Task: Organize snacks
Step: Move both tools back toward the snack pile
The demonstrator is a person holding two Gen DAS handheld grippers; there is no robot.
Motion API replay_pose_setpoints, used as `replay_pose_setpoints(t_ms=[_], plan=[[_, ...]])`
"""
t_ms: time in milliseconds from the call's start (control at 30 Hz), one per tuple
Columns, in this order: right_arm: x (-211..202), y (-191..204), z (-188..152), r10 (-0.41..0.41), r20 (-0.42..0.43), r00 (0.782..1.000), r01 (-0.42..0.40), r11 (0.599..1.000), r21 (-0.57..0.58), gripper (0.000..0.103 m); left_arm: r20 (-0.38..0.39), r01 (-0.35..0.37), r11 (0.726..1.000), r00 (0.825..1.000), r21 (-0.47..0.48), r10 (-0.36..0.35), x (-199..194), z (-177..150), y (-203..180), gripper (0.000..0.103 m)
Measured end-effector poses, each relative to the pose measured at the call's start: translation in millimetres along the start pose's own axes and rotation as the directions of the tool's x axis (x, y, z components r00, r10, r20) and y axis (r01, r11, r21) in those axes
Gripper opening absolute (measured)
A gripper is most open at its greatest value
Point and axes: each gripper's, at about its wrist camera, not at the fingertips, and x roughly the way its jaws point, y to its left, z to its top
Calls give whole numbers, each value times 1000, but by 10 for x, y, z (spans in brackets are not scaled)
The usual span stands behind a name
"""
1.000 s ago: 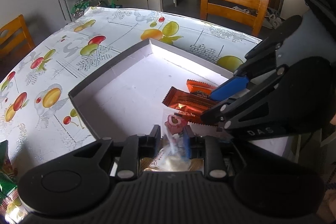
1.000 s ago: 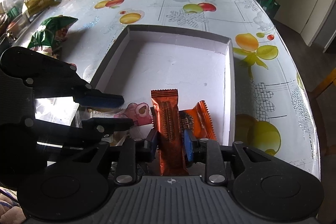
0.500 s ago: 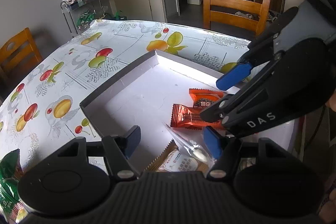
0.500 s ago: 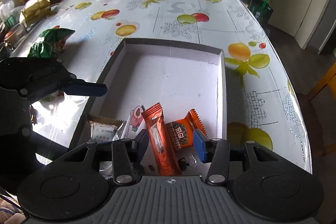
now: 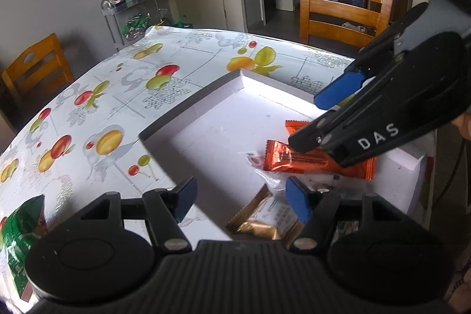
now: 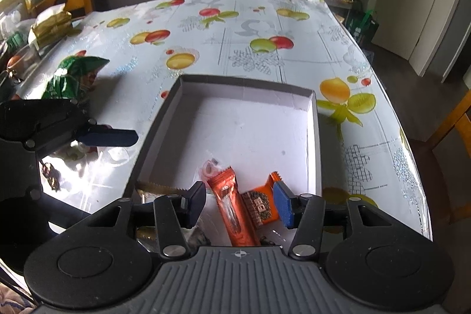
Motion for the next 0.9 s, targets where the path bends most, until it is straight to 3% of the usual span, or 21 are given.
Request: replay_pose_setpoints(t_ms=[900], plan=[[-69, 576, 159, 10, 53, 999, -8, 1000, -30, 69, 30, -64, 996, 997, -67, 67, -677, -523, 389, 74]])
